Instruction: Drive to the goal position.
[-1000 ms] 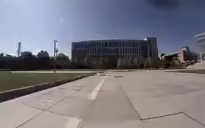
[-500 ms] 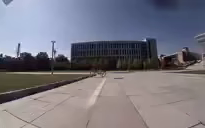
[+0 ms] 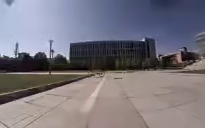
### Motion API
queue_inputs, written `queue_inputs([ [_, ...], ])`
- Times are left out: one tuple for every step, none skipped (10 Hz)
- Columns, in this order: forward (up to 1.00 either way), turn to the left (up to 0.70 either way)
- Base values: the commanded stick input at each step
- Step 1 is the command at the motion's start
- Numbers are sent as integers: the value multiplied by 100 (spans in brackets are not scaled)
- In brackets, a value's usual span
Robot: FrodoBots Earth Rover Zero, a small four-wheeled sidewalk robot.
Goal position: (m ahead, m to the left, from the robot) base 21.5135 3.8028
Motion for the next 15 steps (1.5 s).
queue_inputs([
  [6,0],
  [6,0],
  [6,0],
  [6,0],
  [6,0],
  [6,0],
  [6,0],
  [6,0],
  [6,0],
  [6,0],
  [6,0],
  [6,0],
  [6,0],
  [6,0],
  [6,0],
])
